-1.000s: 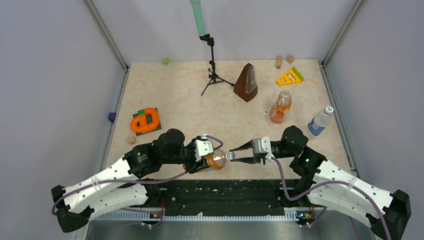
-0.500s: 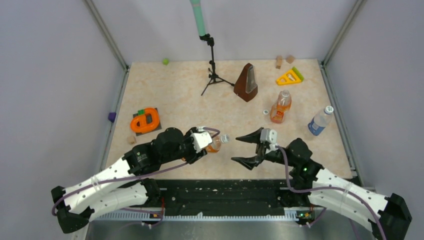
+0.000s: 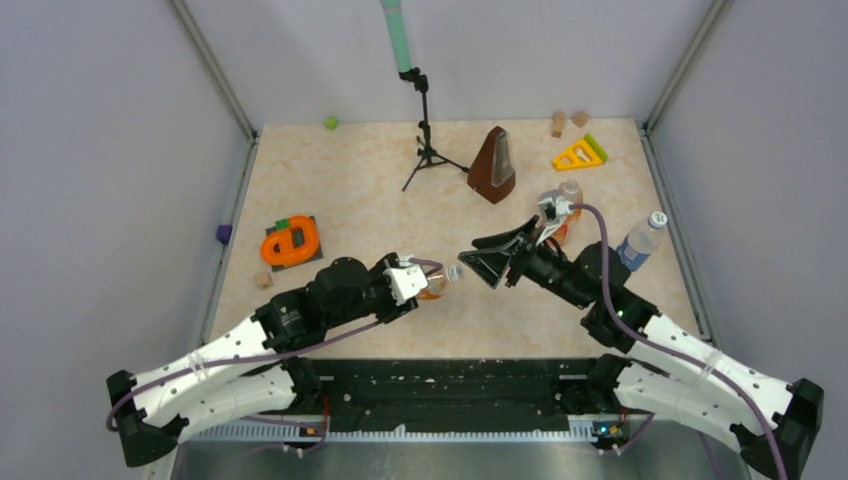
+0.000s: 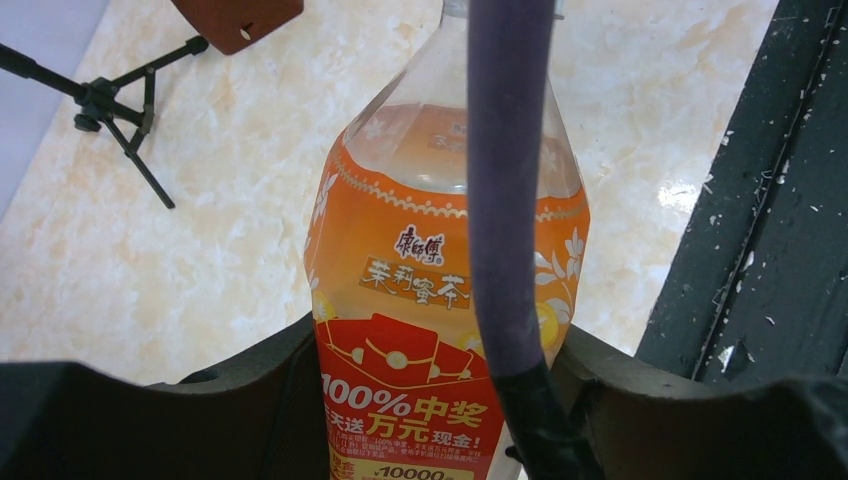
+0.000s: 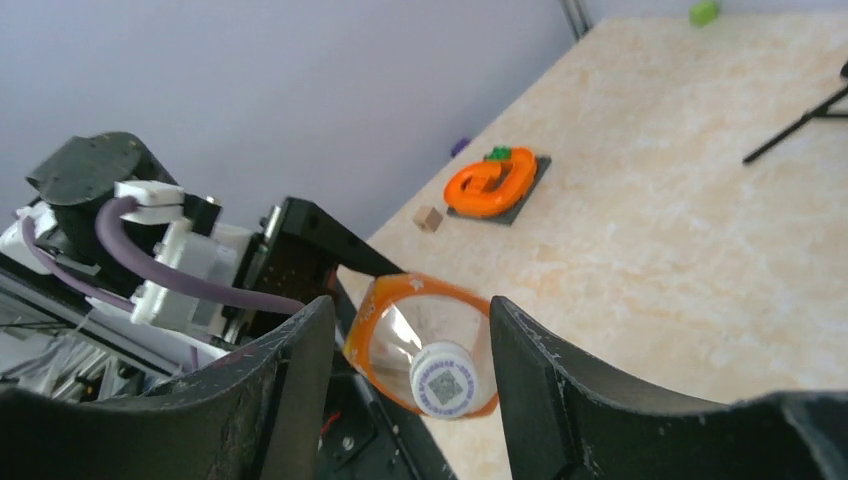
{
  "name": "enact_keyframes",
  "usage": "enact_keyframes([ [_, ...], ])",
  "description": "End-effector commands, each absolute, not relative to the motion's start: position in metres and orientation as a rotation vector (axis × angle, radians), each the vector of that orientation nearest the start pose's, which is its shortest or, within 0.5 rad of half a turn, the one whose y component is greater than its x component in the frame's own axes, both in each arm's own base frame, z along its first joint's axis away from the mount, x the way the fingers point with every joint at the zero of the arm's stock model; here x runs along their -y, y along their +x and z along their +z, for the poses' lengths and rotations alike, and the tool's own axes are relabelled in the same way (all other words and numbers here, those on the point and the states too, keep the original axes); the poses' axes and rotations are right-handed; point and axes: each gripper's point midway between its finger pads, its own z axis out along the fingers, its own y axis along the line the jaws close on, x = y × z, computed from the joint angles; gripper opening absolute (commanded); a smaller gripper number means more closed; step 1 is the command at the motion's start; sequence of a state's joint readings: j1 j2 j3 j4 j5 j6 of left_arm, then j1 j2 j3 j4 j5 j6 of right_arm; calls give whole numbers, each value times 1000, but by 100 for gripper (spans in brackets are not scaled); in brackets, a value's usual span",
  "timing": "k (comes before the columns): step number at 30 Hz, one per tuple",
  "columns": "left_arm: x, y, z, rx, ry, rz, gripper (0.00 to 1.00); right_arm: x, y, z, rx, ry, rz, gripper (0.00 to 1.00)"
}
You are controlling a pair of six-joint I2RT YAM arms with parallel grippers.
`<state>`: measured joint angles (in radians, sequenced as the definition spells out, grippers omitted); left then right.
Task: Unscrew the bottle caps
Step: Unscrew the bottle cap from the plastic bottle.
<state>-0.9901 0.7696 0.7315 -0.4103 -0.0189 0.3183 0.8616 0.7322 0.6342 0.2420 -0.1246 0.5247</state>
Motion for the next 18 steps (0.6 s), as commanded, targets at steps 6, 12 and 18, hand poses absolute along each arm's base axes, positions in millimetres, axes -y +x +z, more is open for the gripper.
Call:
enact_keyframes([
  [6, 219, 213, 236, -1534, 1039, -159, 0, -291, 183, 288, -1779, -335, 1221, 55],
  [12, 223, 212, 240, -1509, 1028, -172, 0, -298, 174, 294, -1747, -354, 1307, 51],
  [18, 216, 215, 250, -1490, 973, -157, 0, -296, 163, 296, -1740, -429, 1316, 55],
])
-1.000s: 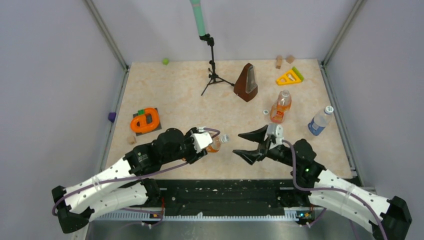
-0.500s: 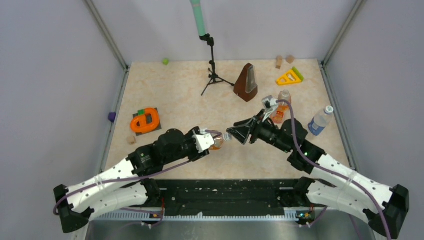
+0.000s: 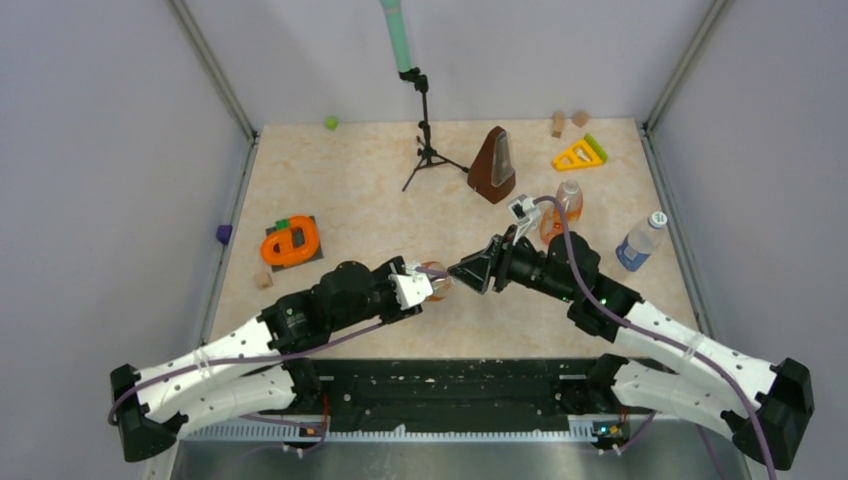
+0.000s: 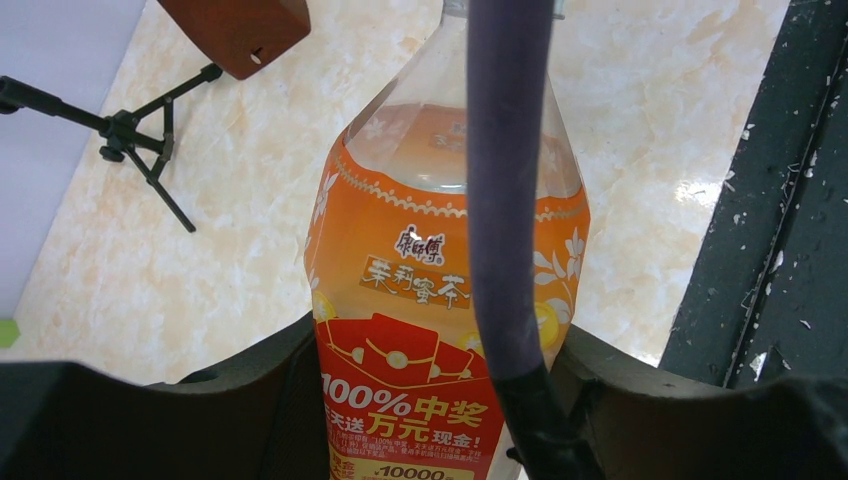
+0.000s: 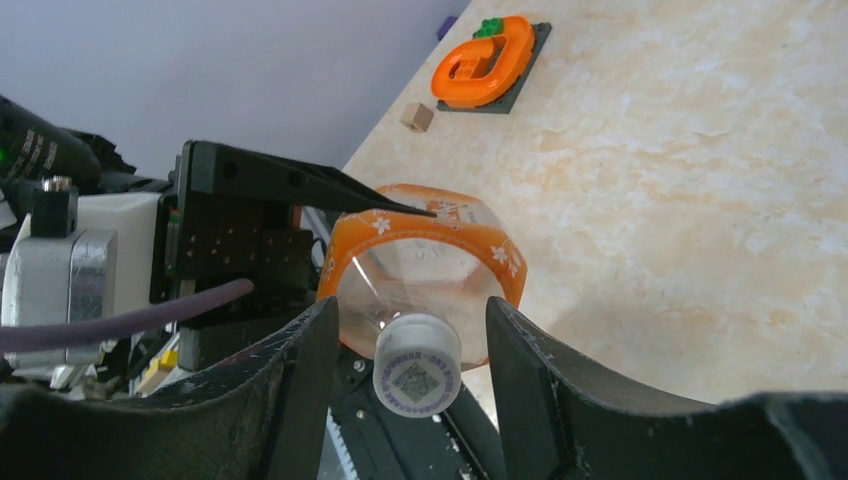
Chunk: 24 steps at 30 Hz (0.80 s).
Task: Unscrew the bottle caps
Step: Unscrew the bottle cap from the plastic bottle.
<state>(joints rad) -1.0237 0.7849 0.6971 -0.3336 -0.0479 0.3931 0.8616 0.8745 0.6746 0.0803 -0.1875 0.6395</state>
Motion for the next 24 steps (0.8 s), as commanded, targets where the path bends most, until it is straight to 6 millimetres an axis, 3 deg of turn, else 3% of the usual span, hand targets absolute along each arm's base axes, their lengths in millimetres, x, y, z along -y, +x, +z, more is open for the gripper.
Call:
enact_keyframes([
  [1, 216, 214, 252, -1485, 966, -165, 0, -296, 158, 296, -1736, -473, 1317, 57],
  [4, 215, 210, 260, -1453, 946, -196, 0, -289, 155, 296, -1732, -491, 1291, 58],
  [10, 217, 203, 265, -1410, 958, -246, 0, -287, 146, 311, -1642, -504, 1355, 47],
  [17, 220, 201, 257, -1438, 989, -251, 0, -293, 145, 311, -1637, -512, 1384, 45],
  [20, 221, 203, 255, -1449, 984, -246, 0, -297, 142, 309, -1622, -553, 1397, 30],
  [24, 223, 203, 254, -1451, 994, -252, 0, -301, 142, 305, -1628, -578, 1403, 29],
])
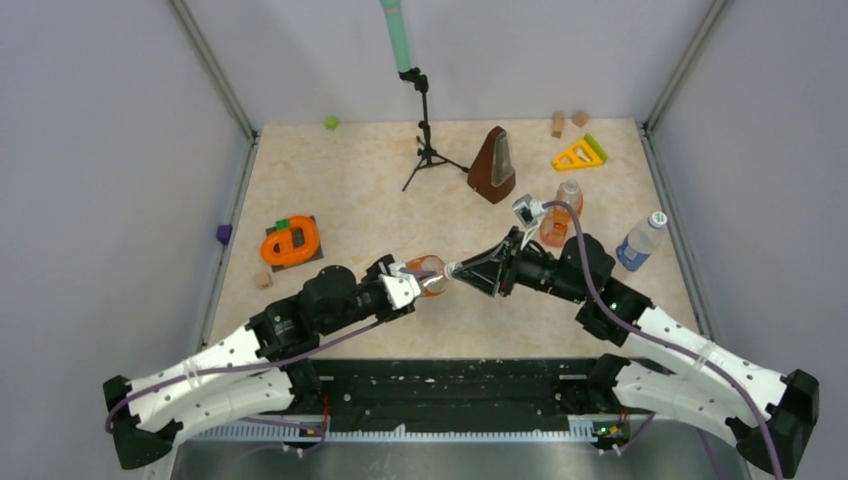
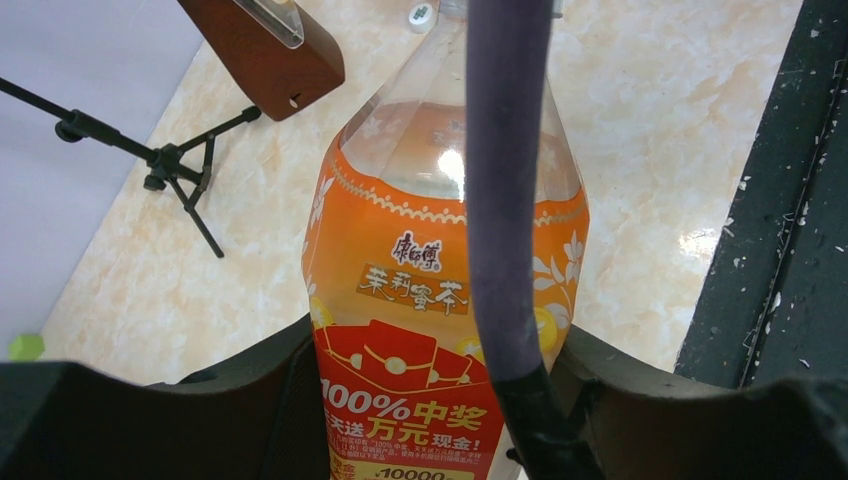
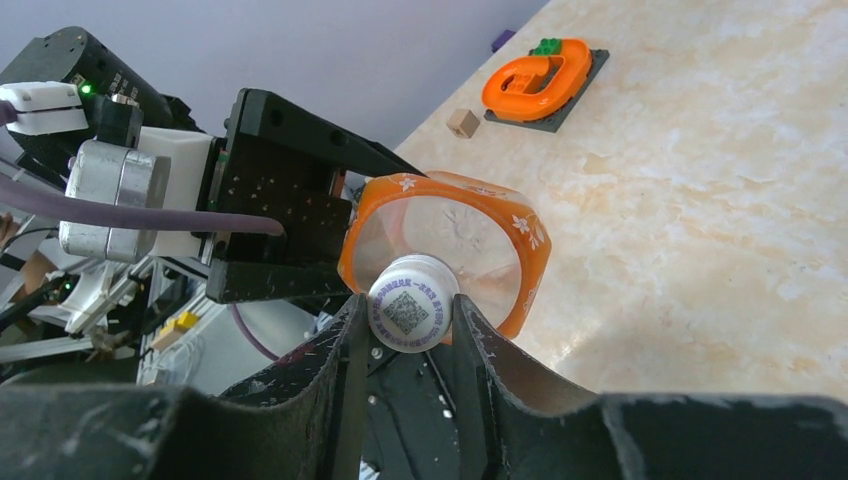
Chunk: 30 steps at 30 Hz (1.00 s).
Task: Unscrew the bottle caps
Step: Unscrew the bottle cap from the plastic bottle.
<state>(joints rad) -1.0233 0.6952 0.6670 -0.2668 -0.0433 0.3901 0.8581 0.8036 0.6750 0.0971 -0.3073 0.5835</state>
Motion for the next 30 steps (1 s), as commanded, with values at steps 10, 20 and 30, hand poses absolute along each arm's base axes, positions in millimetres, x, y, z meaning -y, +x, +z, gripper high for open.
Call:
enact_keyframes([
  [10, 221, 204, 253, -1458, 992, -236, 0, -303, 147, 294, -1659, -601, 1359, 37],
  [20, 220, 205, 249, -1470, 1002, -222, 0, -298, 154, 294, -1662, -557, 1314, 47],
  [30, 217, 205, 246, -1487, 1002, -212, 0, -291, 157, 292, -1677, -540, 1269, 37],
])
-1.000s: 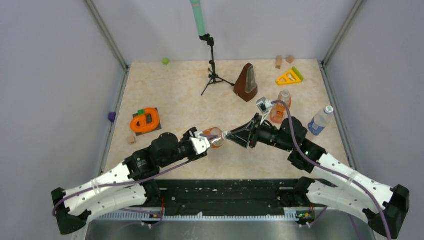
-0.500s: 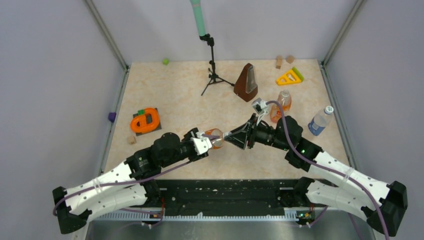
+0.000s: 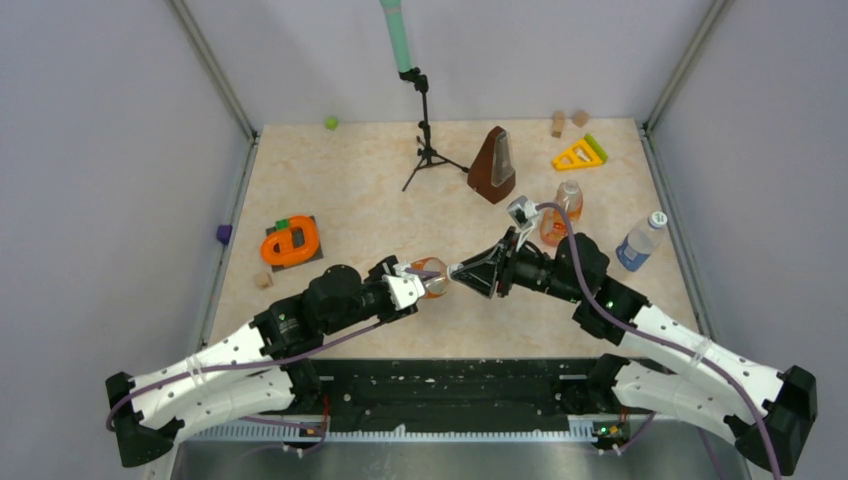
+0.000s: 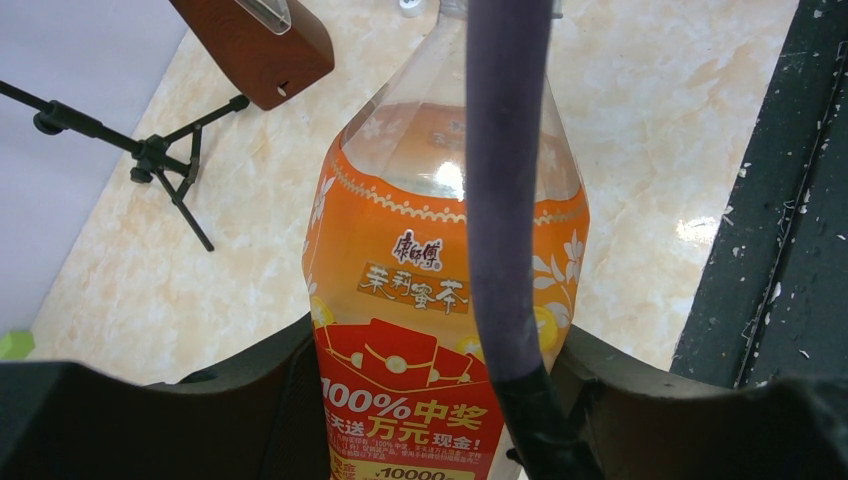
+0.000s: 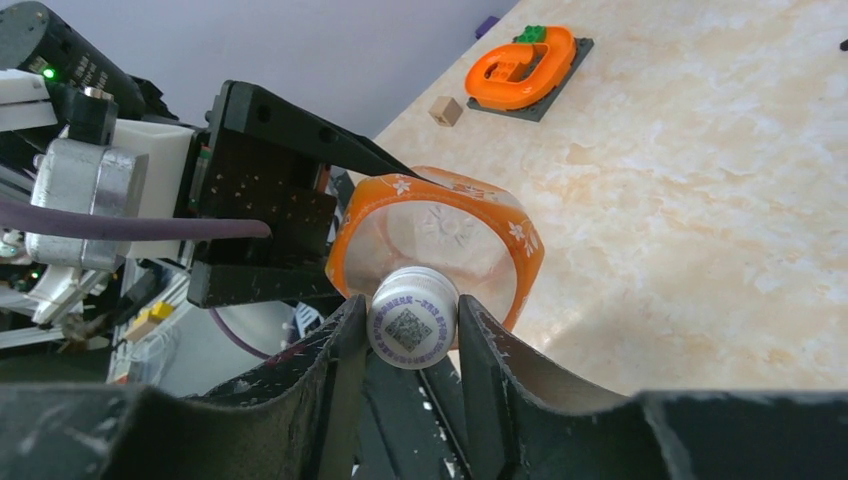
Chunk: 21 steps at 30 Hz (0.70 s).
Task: Unscrew the bottle caps
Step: Unscrew the bottle cap from the plastic bottle.
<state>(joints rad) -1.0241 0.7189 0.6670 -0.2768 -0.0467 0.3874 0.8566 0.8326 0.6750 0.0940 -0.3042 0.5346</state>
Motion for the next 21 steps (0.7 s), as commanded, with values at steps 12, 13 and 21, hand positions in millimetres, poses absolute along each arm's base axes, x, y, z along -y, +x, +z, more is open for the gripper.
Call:
enact_keyframes([
  [12, 218, 205, 247, -1488, 1001, -215, 0, -295, 154, 287, -1685, -579, 1279, 33],
  [13, 218, 205, 246, -1491, 999, -218, 0, -294, 154, 287, -1679, -583, 1276, 24],
  [21, 229, 189, 239, -1546, 976, -394, 0, -296, 144, 277, -1570, -806, 1210, 0],
])
